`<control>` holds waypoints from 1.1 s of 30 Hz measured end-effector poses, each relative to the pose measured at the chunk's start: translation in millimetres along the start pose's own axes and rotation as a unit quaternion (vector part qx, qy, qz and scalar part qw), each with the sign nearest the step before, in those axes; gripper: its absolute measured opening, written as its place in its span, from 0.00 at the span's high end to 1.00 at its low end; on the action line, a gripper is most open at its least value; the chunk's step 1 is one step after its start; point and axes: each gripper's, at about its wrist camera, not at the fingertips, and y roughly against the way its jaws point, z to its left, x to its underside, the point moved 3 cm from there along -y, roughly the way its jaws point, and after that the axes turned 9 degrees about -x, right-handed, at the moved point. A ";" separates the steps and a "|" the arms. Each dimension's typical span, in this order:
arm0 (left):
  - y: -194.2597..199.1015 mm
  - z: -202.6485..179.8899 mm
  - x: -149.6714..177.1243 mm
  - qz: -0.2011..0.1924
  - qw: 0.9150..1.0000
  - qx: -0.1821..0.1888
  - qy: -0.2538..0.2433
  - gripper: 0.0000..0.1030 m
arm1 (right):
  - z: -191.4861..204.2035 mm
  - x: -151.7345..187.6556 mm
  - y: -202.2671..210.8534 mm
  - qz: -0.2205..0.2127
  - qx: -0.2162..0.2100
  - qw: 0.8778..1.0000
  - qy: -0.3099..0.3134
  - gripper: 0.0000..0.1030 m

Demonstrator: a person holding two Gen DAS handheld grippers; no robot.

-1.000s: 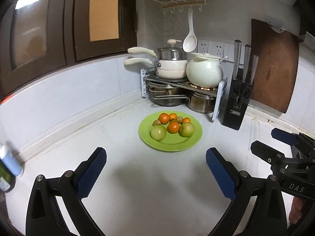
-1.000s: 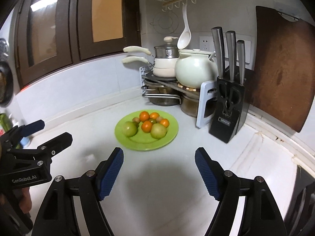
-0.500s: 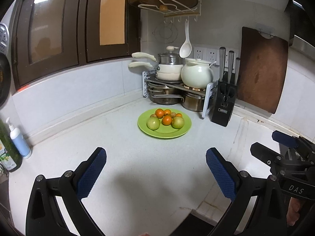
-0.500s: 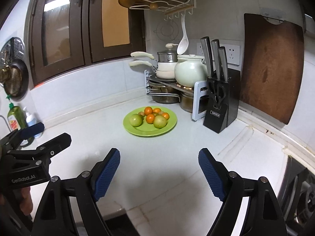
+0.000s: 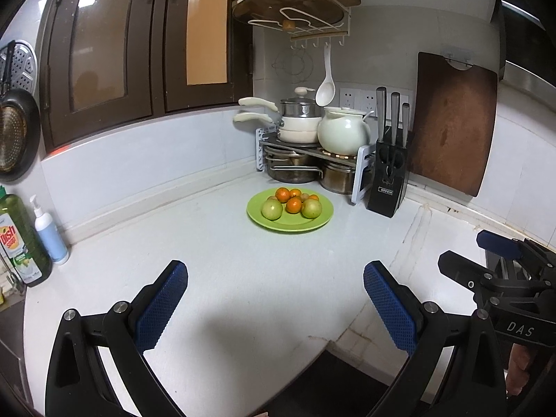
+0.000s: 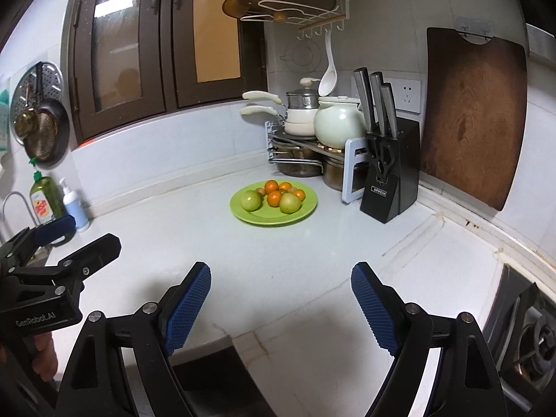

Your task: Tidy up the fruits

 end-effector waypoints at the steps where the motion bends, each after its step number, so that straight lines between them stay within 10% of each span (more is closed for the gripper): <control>1: 1.4 0.0 1.2 0.000 1.000 -0.001 0.000 0.00 | 0.2 0.9 1.3 0.000 0.000 1.000 0.001 0.19; 33: 21.4 -0.3 10.6 -0.004 1.000 -0.008 0.001 0.00 | 5.5 10.2 15.0 0.000 -0.005 1.000 0.002 0.19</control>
